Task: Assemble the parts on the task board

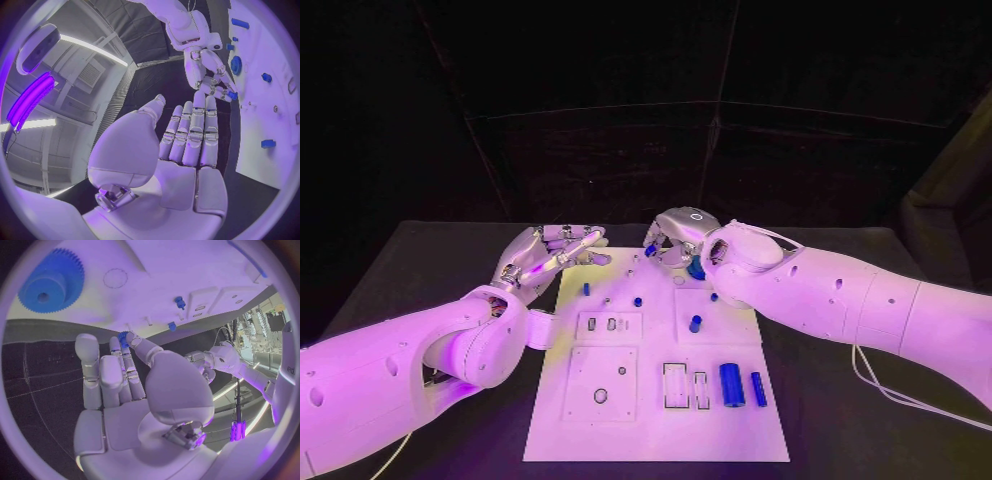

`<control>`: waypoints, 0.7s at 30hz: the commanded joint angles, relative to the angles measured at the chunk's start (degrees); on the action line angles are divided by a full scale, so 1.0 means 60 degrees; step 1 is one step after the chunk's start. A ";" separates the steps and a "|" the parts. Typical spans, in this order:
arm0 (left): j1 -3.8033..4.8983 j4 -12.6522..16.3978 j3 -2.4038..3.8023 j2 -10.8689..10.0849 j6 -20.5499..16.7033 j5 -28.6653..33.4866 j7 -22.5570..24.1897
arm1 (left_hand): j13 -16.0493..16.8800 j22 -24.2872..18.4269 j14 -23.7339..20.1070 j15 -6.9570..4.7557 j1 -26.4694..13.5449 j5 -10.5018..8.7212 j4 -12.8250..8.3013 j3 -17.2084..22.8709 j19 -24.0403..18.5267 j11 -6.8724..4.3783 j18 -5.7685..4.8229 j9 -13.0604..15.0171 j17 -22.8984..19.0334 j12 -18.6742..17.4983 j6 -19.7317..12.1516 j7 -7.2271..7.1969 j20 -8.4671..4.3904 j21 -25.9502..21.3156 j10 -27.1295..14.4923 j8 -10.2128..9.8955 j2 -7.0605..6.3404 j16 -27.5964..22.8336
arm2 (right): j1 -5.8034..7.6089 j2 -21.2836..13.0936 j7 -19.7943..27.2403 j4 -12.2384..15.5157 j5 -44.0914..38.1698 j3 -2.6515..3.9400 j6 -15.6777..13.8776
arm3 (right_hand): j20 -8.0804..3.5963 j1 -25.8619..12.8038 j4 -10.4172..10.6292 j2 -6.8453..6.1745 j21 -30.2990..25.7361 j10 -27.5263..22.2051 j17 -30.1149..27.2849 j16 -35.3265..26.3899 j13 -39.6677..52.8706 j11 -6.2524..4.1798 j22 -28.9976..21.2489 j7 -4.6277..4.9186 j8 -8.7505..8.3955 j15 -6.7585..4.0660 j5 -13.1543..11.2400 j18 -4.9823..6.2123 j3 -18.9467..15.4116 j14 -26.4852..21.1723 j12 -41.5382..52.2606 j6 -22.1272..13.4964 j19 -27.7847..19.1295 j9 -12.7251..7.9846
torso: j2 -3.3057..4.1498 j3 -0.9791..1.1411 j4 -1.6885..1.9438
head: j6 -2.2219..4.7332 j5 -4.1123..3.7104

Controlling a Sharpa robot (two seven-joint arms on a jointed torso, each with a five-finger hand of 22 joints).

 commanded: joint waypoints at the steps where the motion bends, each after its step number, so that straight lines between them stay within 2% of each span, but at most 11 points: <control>1: 0.0015 -0.0011 0.0005 0.0027 0.0153 -0.0067 -0.0012 | -0.0006 -0.0015 -0.0050 -0.0008 0.0037 -0.0015 -0.0078 -0.0002 -0.0023 0.0058 0.0047 -0.0007 0.0009 -0.0037 -0.0007 0.0071 0.0068 -0.0038 -0.0010 -0.0036 0.0092 -0.0041 | 0.0034 0.0132 -0.0216 -0.0117 0.0067 0.0008 -0.0061 | 0.0038 -0.0032 0.0082 -0.0055 0.0043 -0.0057 0.0010 0.0056 -0.0010 0.0035 0.0013 0.0018 -0.0027 -0.0021 -0.0033 -0.0191 0.0003 0.0202 -0.0038 0.0001 -0.0054 -0.0006 | 0.0019 0.0000 0.0026 | -0.0007 0.0016; 6: 0.0025 0.0015 0.0004 0.0009 0.0152 -0.0066 -0.0015 | -0.0005 -0.0021 -0.0059 -0.0005 0.0035 -0.0016 -0.0086 0.0003 -0.0028 0.0060 0.0047 -0.0007 0.0013 -0.0043 -0.0005 0.0073 0.0072 -0.0046 -0.0007 -0.0041 0.0092 -0.0056 | 0.0066 0.0300 -0.0292 -0.0258 0.0064 0.0008 0.0011 | 0.0042 -0.0051 0.0111 -0.0082 0.0054 -0.0073 0.0020 0.0070 -0.0011 0.0039 0.0020 0.0021 -0.0034 -0.0017 -0.0034 -0.0191 0.0004 0.0200 -0.0041 -0.0011 -0.0061 -0.0008 | 0.0032 -0.0005 0.0008 | 0.0021 0.0041; 14: 0.0029 -0.0009 0.0003 0.0031 0.0165 -0.0066 -0.0021 | -0.0005 -0.0021 -0.0059 -0.0005 0.0035 -0.0016 -0.0086 0.0003 -0.0028 0.0060 0.0047 -0.0007 0.0013 -0.0043 -0.0005 0.0073 0.0072 -0.0046 -0.0007 -0.0041 0.0092 -0.0056 | 0.0082 0.0562 -0.0285 -0.0441 0.0055 0.0008 0.0219 | 0.0047 -0.0071 0.0142 -0.0117 0.0071 -0.0091 0.0040 0.0091 -0.0011 0.0044 0.0036 0.0025 -0.0042 -0.0013 -0.0034 -0.0193 0.0003 0.0199 -0.0043 -0.0026 -0.0064 -0.0011 | 0.0036 -0.0001 0.0019 | -0.0023 0.0061; 17: 0.0031 0.0006 0.0003 0.0022 0.0170 -0.0066 -0.0024 | -0.0005 -0.0021 -0.0059 -0.0005 0.0035 -0.0016 -0.0086 0.0003 -0.0028 0.0060 0.0047 -0.0007 0.0013 -0.0043 -0.0005 0.0073 0.0072 -0.0046 -0.0007 -0.0041 0.0092 -0.0056 | 0.0084 0.0622 -0.0278 -0.0443 0.0054 0.0007 0.0270 | 0.0047 -0.0071 0.0143 -0.0118 0.0070 -0.0091 0.0043 0.0094 -0.0011 0.0044 0.0035 0.0025 -0.0042 -0.0012 -0.0034 -0.0193 0.0003 0.0200 -0.0043 -0.0027 -0.0065 -0.0011 | 0.0058 -0.0005 0.0011 | 0.0008 0.0077; 21: 0.0032 -0.0006 0.0003 0.0030 0.0172 -0.0066 -0.0028 | -0.0005 -0.0021 -0.0059 -0.0005 0.0035 -0.0016 -0.0086 0.0003 -0.0028 0.0060 0.0047 -0.0007 0.0013 -0.0043 -0.0005 0.0073 0.0072 -0.0046 -0.0007 -0.0041 0.0092 -0.0056 | 0.0086 0.0648 -0.0260 -0.0416 0.0054 0.0007 0.0347 | 0.0048 -0.0075 0.0148 -0.0123 0.0071 -0.0094 0.0056 0.0103 -0.0011 0.0045 0.0033 0.0026 -0.0044 -0.0011 -0.0033 -0.0192 0.0002 0.0201 -0.0043 -0.0030 -0.0067 -0.0012 | 0.0043 -0.0007 0.0023 | -0.0054 0.0065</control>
